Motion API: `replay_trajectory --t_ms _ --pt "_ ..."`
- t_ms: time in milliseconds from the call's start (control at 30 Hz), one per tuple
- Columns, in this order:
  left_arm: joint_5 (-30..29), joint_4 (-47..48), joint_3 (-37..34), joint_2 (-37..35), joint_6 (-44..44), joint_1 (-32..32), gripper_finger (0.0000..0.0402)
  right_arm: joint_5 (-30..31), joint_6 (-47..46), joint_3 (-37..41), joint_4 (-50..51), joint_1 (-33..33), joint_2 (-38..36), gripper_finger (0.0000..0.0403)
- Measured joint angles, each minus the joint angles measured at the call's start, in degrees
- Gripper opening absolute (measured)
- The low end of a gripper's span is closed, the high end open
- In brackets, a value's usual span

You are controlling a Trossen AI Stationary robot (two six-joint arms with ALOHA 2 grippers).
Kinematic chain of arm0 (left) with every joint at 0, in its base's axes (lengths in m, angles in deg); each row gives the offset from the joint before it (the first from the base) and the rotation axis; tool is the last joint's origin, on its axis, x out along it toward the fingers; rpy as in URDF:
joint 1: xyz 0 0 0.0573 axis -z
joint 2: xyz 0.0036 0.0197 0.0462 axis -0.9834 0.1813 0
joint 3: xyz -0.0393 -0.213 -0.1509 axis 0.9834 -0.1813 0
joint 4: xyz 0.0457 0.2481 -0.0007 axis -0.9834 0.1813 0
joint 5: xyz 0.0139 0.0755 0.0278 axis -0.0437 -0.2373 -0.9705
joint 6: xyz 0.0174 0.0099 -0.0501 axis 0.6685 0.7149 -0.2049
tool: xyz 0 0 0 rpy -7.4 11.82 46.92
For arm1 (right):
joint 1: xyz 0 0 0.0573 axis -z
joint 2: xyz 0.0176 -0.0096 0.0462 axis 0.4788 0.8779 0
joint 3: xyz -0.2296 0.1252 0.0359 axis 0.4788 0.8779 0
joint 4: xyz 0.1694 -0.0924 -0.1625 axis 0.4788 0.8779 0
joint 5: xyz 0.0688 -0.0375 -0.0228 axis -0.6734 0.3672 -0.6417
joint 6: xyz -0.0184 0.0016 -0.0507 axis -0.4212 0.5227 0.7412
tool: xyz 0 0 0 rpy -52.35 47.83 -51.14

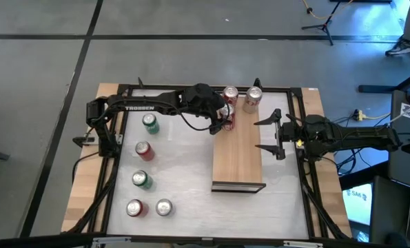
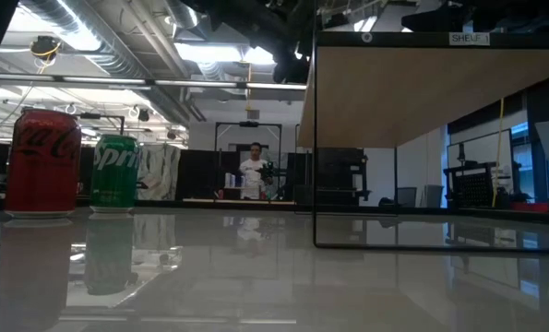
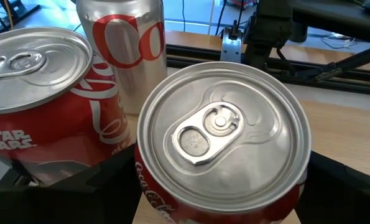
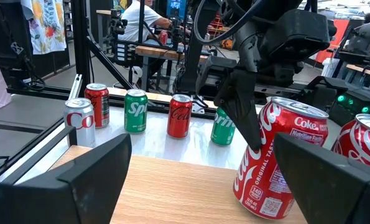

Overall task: Place canned beverage on shelf
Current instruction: Put the red white soda can on the shelf aligned with the other red white soda can

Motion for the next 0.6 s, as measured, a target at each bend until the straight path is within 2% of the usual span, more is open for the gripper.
replay_trajectory --t_ms 600 --pt "0.71 -0.17 0.00 0.00 0.98 0.10 0.0321 0.00 0.00 0.00 0.02 0.00 0.00 0.0386"
